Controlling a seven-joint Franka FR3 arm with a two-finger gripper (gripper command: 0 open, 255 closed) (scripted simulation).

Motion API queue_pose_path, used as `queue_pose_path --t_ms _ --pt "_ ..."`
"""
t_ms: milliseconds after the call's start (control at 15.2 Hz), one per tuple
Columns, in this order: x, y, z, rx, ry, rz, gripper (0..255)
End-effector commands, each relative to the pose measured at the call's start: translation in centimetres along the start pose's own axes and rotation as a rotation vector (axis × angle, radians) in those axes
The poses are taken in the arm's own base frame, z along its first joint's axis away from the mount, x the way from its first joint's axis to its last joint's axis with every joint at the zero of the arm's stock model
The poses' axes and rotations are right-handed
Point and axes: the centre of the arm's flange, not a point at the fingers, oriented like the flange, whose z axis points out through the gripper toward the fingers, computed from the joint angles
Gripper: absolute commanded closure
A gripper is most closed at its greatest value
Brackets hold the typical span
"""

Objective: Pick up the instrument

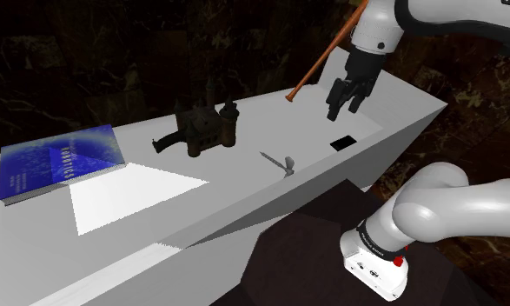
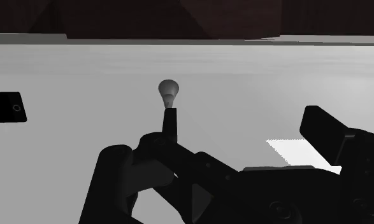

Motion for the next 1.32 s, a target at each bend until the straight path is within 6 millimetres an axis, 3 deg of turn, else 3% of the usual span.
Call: queue_pose_path --t_ms 0,1254 --pt "0.0 0.0 0.0 0.000 0.000 0.000 0" --pt "17.0 4.0 19.9 -0.002 -0.132 0.008 0"
